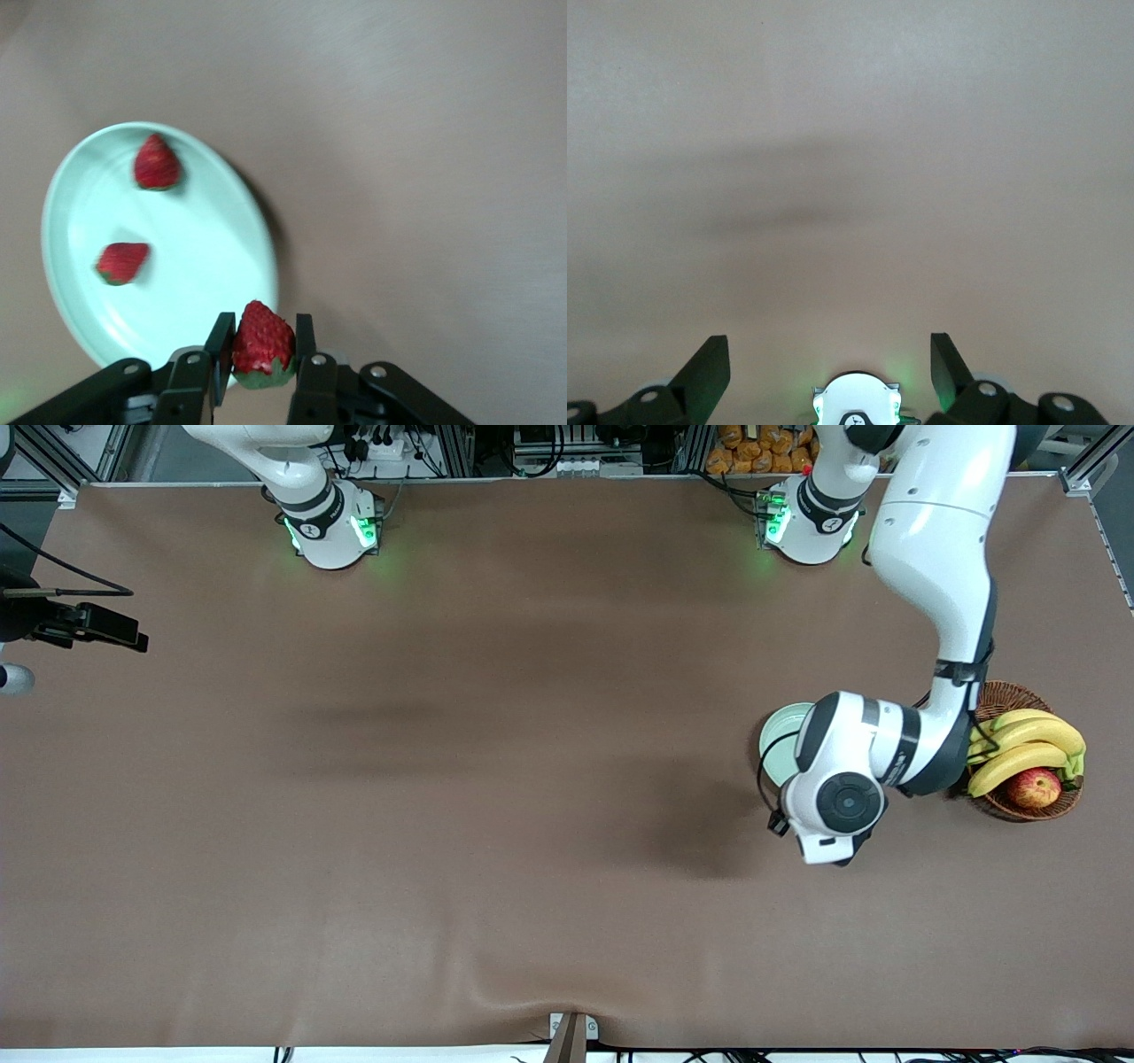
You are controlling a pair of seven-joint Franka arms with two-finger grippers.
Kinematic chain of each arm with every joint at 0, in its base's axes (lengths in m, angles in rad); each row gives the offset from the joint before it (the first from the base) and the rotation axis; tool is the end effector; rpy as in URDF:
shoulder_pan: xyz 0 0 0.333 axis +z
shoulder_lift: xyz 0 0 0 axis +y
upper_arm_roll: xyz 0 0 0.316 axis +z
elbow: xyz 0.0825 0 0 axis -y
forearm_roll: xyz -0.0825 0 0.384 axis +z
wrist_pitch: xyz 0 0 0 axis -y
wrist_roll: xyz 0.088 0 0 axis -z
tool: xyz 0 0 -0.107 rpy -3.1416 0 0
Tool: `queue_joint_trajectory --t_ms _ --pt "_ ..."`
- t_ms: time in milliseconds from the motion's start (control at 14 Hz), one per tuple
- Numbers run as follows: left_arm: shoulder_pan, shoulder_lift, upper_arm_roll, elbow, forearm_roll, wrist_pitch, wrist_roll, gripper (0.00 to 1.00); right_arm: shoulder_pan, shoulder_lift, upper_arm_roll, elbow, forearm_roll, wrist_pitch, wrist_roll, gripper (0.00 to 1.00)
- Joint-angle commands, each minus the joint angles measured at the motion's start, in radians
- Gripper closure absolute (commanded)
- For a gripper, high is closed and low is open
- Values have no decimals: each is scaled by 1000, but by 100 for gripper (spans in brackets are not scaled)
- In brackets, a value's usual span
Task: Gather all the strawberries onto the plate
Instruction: 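Carry the strawberry to the plate and release it with the left gripper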
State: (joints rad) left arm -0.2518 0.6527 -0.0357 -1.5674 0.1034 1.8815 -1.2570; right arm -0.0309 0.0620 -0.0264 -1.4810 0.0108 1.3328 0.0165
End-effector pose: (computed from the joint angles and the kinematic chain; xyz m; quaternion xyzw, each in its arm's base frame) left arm 0.6367 -0.1773 0.2377 -0.8817 -0.4394 0.0962 0.1420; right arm 0.5464 -0.0295 0.6134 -0.9938 0.0360 0.1048 0.0067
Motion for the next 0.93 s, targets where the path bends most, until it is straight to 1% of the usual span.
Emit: queue_joint_trajectory --t_ms 0,71,143,214,285,428,642,855 --pt "8 -67 -10 -129 -14 18 34 100 -7 9 -1 33 -9 -7 -6 0" --pt "28 -67 -12 -135 -14 18 45 100 -4 9 -1 33 -8 -7 -6 0" --pt "40 -67 -12 -149 -13 16 54 76 -3 10 -1 33 -6 -7 -6 0" --pt "42 -68 -12 -158 -14 16 67 42 0 12 0 33 -5 -7 -4 0" --pt "48 -70 -12 -154 -13 16 80 0 6 10 0 33 -5 -9 -6 0" --pt "55 -97 -13 -143 -16 16 132 0 2 10 3 33 -3 -11 -4 0" --pt "69 -165 -12 -135 -17 11 318 0 6 4 6 70 -3 -23 -3 0" --pt "104 -254 -12 -117 -17 5 483 0 11 1 8 74 -3 -23 -1 0"
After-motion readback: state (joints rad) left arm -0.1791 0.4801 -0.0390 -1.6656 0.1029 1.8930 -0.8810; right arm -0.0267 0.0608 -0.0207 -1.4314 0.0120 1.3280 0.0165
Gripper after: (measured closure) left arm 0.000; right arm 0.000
